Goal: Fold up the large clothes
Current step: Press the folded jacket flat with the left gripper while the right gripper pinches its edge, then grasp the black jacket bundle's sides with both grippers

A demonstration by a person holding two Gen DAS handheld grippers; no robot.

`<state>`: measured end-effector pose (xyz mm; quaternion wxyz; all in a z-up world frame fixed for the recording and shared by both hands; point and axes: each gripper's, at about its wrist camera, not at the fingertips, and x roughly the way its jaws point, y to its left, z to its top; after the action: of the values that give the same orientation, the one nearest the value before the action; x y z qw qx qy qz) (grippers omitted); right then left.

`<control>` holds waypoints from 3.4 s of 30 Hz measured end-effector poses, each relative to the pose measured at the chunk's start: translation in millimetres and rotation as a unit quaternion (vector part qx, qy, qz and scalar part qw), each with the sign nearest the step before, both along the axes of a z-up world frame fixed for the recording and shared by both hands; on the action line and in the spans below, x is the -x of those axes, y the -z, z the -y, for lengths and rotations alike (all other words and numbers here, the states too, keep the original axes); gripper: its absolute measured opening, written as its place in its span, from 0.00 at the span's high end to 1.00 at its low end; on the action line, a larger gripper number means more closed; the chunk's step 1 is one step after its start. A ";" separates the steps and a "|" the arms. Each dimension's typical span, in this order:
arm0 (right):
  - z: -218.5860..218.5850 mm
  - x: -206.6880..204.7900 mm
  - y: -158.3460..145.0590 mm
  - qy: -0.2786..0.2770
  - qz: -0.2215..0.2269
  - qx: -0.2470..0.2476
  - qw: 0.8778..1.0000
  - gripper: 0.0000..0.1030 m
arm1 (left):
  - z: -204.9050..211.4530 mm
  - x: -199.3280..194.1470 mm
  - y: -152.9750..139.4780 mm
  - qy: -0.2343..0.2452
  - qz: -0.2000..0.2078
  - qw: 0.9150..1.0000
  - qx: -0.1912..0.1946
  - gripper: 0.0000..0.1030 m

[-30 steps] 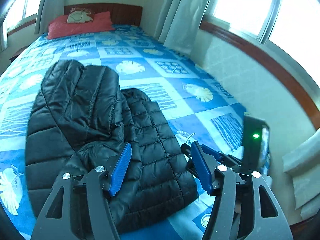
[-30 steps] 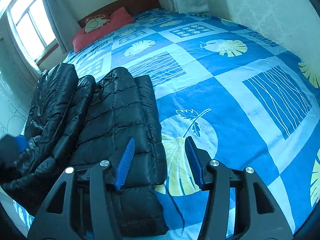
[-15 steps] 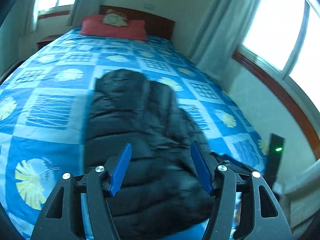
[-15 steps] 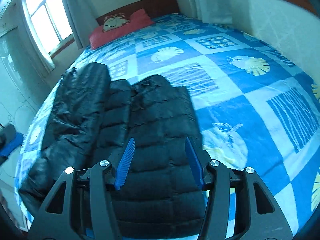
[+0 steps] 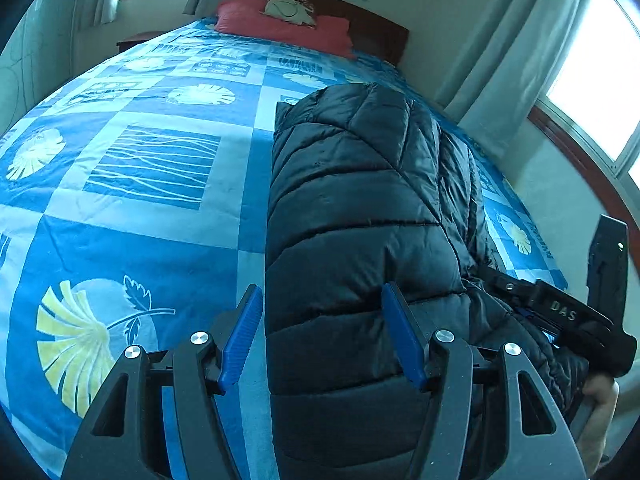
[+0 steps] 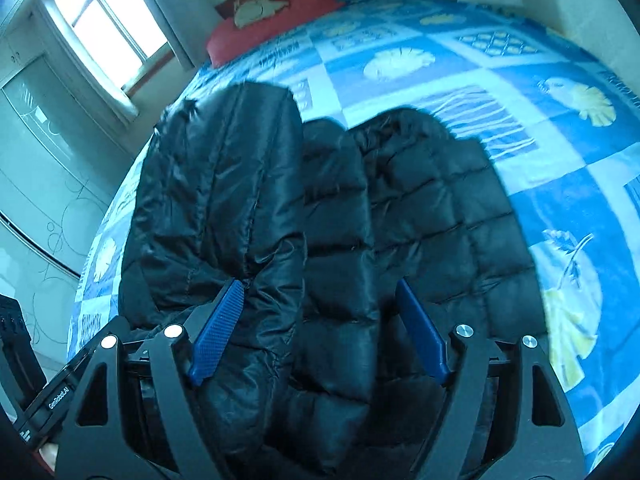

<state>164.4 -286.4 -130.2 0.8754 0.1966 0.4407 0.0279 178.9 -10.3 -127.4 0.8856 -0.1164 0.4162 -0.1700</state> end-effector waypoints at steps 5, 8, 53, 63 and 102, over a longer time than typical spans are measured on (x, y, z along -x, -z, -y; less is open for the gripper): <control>-3.7 -1.1 5.5 -0.028 -0.003 -0.020 0.999 0.76 | 3.0 -1.1 1.9 0.019 0.000 1.000 0.009 0.41; 1.3 7.0 -11.6 -0.019 0.028 0.012 0.999 0.85 | 5.0 -0.4 -5.7 0.025 0.011 1.000 0.009 0.41; 34.0 70.9 -26.7 -0.035 0.077 0.100 0.991 0.73 | 50.9 24.2 15.5 0.069 0.030 0.997 0.006 0.41; 57.3 62.4 51.0 -0.002 0.041 0.055 0.998 0.81 | 96.9 14.1 40.5 0.077 0.032 0.994 -0.071 0.41; 65.5 -55.1 47.9 0.006 0.077 0.078 0.994 0.63 | 136.0 -76.5 39.8 0.062 0.043 0.995 -0.062 0.17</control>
<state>219.5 -352.0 -178.1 0.9196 0.1278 0.3715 0.0036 255.5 -146.3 -167.3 0.8960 -0.0277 0.3938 -0.2035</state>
